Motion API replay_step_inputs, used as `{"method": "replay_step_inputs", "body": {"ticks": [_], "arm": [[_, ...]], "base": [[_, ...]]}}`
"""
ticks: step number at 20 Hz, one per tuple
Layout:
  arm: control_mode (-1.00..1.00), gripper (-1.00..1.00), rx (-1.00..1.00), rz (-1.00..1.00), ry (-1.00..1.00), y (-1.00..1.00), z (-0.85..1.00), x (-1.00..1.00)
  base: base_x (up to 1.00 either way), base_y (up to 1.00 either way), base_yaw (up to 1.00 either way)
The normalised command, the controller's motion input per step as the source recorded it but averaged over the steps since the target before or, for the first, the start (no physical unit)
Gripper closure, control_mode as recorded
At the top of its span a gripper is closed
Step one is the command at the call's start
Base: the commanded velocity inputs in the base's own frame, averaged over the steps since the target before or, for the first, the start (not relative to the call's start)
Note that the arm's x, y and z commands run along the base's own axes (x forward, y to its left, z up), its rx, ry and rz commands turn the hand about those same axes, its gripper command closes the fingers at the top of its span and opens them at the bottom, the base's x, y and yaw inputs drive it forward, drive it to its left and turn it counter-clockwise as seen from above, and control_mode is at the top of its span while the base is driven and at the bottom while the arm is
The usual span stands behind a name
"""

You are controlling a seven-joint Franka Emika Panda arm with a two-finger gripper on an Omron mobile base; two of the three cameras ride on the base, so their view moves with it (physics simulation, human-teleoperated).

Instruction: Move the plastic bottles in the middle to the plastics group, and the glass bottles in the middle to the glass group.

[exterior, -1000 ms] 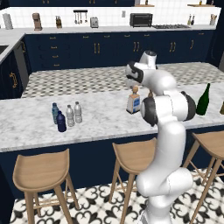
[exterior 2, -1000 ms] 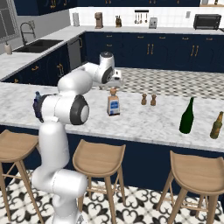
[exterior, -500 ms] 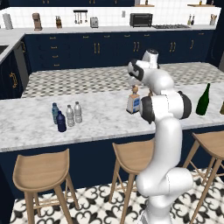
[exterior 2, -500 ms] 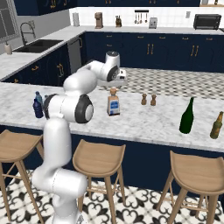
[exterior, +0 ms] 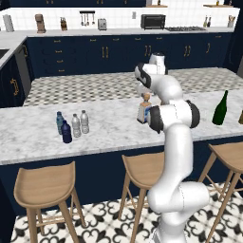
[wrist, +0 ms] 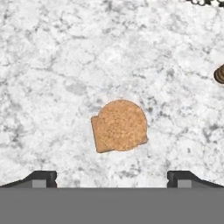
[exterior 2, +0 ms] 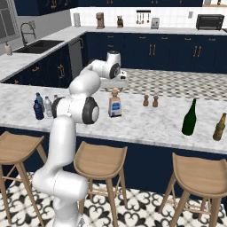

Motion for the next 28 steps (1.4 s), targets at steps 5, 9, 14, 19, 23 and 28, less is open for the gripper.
{"method": "replay_step_inputs", "body": {"ticks": [5, 9, 14, 19, 23, 28], "arm": [[-1.0, -1.0, 0.0, 0.0, 0.06, 0.0, -0.04, 0.03], [-1.0, -1.0, 0.0, 0.0, -0.05, 0.0, -0.22, 0.04], [-1.0, -1.0, 0.0, 0.0, -0.08, 0.0, -0.3, 0.15], [-1.0, -1.0, 0.0, 0.0, 0.0, 0.0, -0.11, 0.0], [-1.0, -1.0, 0.0, 0.0, 0.0, 0.0, -0.22, 0.0], [-1.0, -1.0, 0.0, 0.0, 0.0, 0.0, -0.41, 0.0]], "base": [[0.0, 0.0, 0.0], [0.0, 0.0, 0.0], [0.0, 0.0, 0.0], [0.0, 0.0, 0.0], [0.0, 0.0, 0.0], [0.0, 0.0, 0.0]]}}
